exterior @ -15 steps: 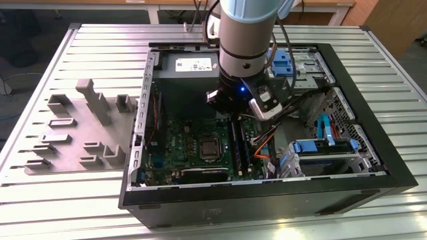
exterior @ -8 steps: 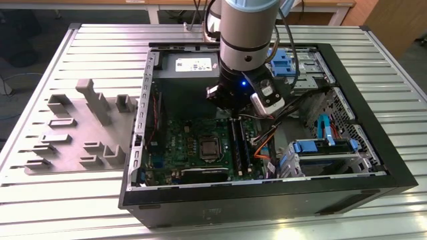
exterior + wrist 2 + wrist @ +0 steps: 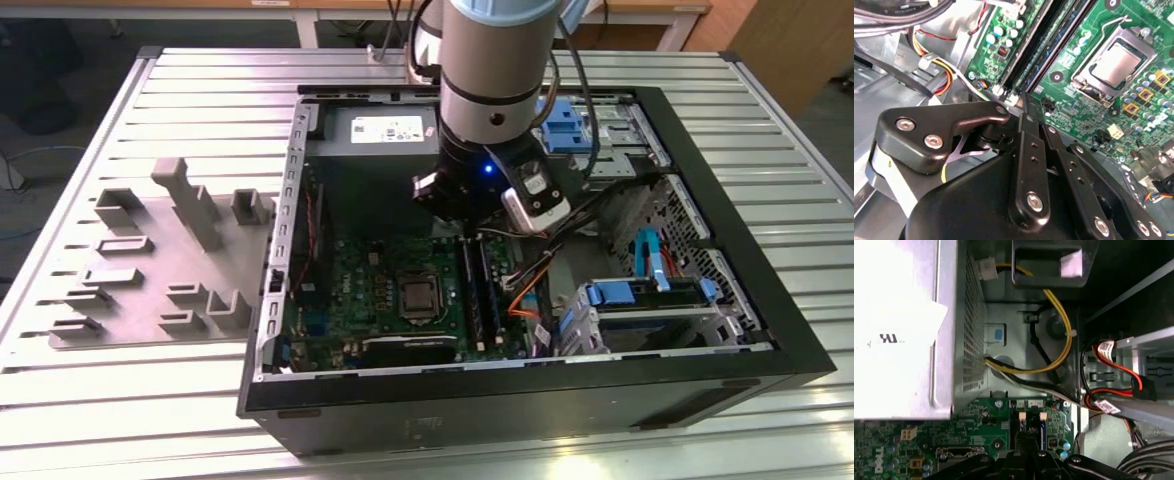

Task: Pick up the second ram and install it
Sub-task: 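Press down the second ram until it locks into place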

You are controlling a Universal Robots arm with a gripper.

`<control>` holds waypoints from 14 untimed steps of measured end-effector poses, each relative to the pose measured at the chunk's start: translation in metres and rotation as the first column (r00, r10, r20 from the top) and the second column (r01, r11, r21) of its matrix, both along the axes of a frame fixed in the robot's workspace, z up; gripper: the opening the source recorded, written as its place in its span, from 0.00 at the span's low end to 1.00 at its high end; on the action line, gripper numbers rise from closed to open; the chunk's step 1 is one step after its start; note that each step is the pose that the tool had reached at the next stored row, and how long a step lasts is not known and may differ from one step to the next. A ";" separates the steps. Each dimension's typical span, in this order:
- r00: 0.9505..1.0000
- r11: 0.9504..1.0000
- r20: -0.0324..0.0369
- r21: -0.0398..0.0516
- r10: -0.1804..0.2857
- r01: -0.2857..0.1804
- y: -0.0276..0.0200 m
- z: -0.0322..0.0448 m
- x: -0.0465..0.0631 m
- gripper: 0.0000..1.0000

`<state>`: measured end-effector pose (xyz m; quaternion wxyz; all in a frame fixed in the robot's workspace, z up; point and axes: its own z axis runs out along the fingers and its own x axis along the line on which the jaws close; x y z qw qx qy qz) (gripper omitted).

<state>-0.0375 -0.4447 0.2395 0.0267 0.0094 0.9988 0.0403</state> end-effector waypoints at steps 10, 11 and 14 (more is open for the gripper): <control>1.000 1.000 0.000 0.000 0.000 0.000 -0.0286 0.0000 0.000 0.11; 1.000 1.000 0.000 0.000 0.000 0.000 -0.0316 0.0000 0.000 0.11; 1.000 1.000 0.000 0.000 0.000 0.000 -0.0407 0.0000 0.000 0.11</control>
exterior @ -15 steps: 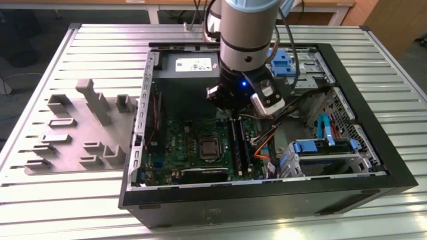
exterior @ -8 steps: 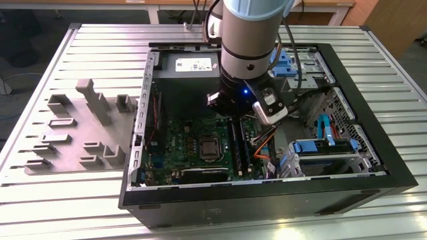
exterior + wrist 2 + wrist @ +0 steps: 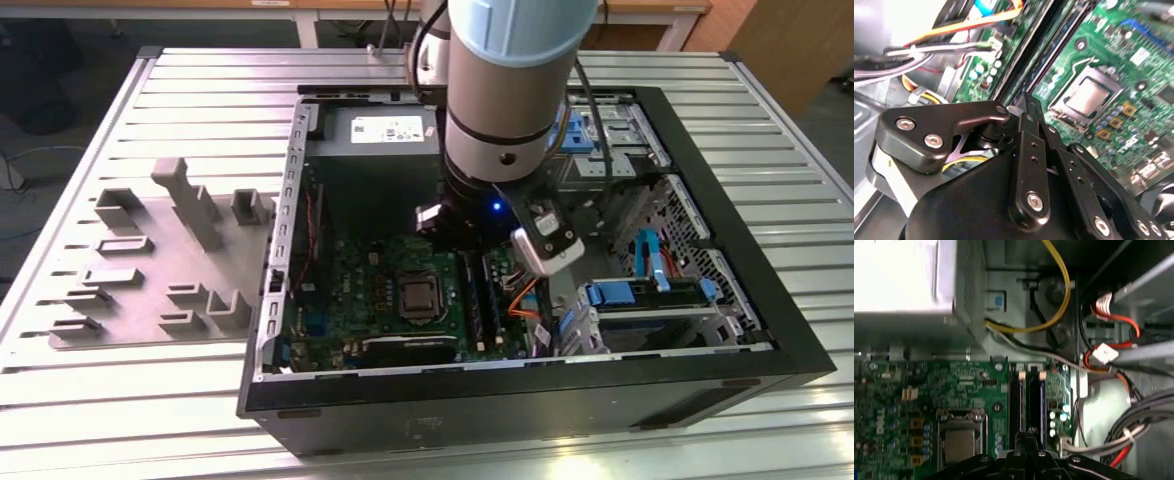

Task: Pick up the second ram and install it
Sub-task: 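Press down the second ram until it locks into place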

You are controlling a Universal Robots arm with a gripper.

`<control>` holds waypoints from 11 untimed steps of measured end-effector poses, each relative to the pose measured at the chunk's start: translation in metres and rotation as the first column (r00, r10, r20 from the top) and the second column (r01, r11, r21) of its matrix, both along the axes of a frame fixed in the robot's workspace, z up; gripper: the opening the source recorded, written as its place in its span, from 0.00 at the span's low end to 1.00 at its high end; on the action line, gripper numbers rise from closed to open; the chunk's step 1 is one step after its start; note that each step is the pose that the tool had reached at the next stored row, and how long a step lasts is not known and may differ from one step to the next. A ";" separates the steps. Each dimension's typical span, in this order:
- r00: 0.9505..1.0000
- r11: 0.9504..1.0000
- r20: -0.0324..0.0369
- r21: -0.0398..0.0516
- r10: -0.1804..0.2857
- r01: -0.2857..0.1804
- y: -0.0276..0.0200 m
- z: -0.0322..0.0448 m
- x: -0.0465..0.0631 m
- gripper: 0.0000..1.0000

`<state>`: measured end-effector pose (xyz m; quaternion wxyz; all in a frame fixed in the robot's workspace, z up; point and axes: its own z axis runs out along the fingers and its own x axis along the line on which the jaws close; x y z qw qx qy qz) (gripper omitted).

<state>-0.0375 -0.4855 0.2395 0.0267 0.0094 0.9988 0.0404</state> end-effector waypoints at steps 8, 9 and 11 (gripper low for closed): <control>1.000 1.000 0.000 0.000 0.000 0.000 -0.0226 0.0000 0.000 0.11; 1.000 1.000 0.000 0.000 0.000 0.000 -0.0249 0.0000 0.000 0.11; 1.000 1.000 0.000 0.000 0.000 0.000 -0.0291 0.0000 0.000 0.11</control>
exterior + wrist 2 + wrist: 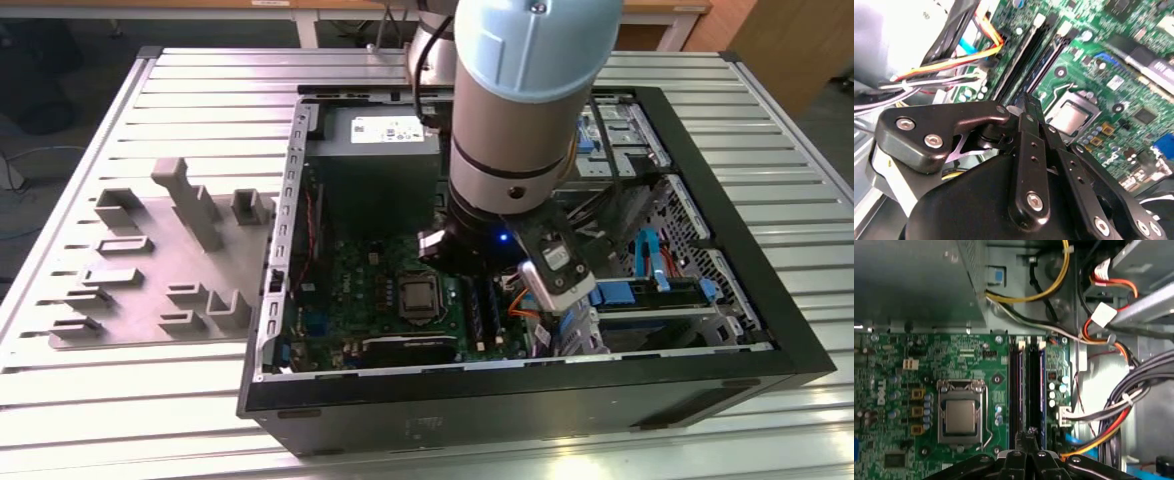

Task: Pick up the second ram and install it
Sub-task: 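Press down the second ram until it locks into place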

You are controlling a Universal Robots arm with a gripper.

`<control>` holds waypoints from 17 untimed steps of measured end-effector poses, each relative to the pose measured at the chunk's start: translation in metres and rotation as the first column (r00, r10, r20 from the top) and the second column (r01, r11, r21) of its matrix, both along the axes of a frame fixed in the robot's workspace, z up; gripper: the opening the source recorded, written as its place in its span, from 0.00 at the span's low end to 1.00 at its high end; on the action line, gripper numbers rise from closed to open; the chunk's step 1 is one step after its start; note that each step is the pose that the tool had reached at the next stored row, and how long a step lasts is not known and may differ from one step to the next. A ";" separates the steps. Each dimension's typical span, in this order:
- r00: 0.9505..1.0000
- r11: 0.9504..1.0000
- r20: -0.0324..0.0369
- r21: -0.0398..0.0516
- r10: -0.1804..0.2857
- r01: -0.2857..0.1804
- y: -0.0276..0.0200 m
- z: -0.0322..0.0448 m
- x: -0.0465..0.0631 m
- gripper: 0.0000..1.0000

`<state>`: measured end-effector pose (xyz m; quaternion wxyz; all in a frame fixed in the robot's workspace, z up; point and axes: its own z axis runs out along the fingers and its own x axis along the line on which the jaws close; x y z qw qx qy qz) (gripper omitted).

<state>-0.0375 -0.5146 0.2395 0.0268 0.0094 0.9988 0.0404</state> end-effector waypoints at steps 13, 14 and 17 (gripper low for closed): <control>1.000 0.999 -0.001 -0.046 0.000 0.000 -0.0105 -0.0001 0.000 0.11; 1.000 0.999 -0.001 -0.047 0.000 0.000 -0.0121 -0.0002 0.000 0.11; 1.000 0.999 -0.001 -0.049 0.000 0.000 -0.0172 -0.0005 0.000 0.11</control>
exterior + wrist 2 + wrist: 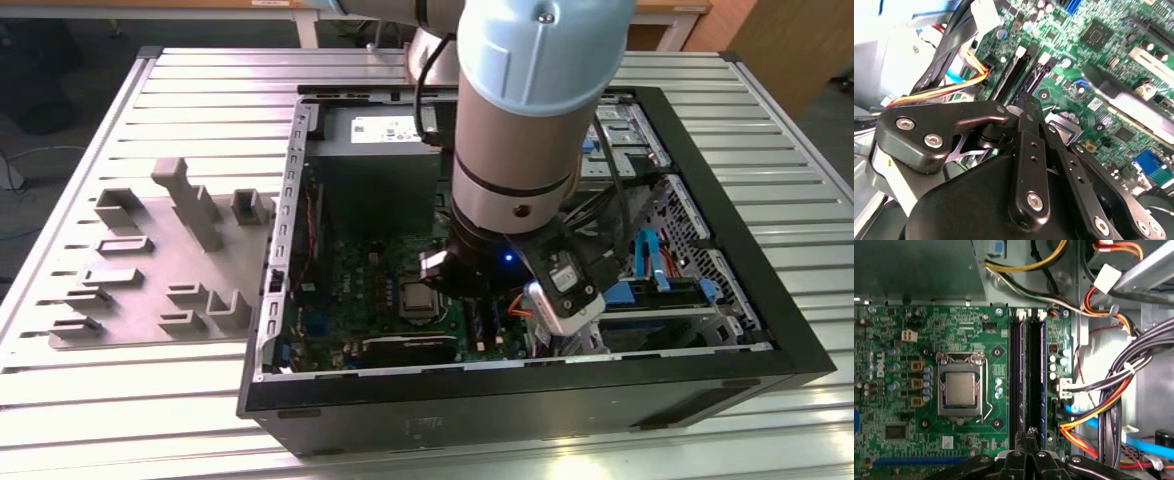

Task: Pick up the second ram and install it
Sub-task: 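Press down the second ram until it locks into place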

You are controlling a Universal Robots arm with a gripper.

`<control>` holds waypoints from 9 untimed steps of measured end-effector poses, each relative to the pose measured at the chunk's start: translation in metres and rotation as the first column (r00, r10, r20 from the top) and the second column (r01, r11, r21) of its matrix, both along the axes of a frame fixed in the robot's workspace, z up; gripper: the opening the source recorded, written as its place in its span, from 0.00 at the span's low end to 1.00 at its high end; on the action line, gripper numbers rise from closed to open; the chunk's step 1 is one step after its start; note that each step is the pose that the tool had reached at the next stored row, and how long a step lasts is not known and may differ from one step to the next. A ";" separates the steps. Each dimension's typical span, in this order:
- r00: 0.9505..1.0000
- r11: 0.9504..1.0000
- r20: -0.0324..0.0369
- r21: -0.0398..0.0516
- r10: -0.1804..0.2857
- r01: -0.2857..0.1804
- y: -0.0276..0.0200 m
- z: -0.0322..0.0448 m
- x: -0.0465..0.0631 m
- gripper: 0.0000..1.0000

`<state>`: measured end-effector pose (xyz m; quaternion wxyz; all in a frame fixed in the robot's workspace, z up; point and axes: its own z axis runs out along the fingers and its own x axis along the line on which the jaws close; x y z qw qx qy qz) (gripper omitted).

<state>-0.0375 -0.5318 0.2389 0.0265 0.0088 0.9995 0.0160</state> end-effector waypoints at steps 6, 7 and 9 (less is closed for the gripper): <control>1.000 1.000 0.000 0.000 0.000 0.000 -0.0023 -0.0007 0.000 0.11; 1.000 1.000 0.000 0.000 0.000 0.000 -0.0024 -0.0013 0.000 0.11; 1.000 1.000 0.000 0.000 0.000 0.000 -0.0029 -0.0022 0.000 0.11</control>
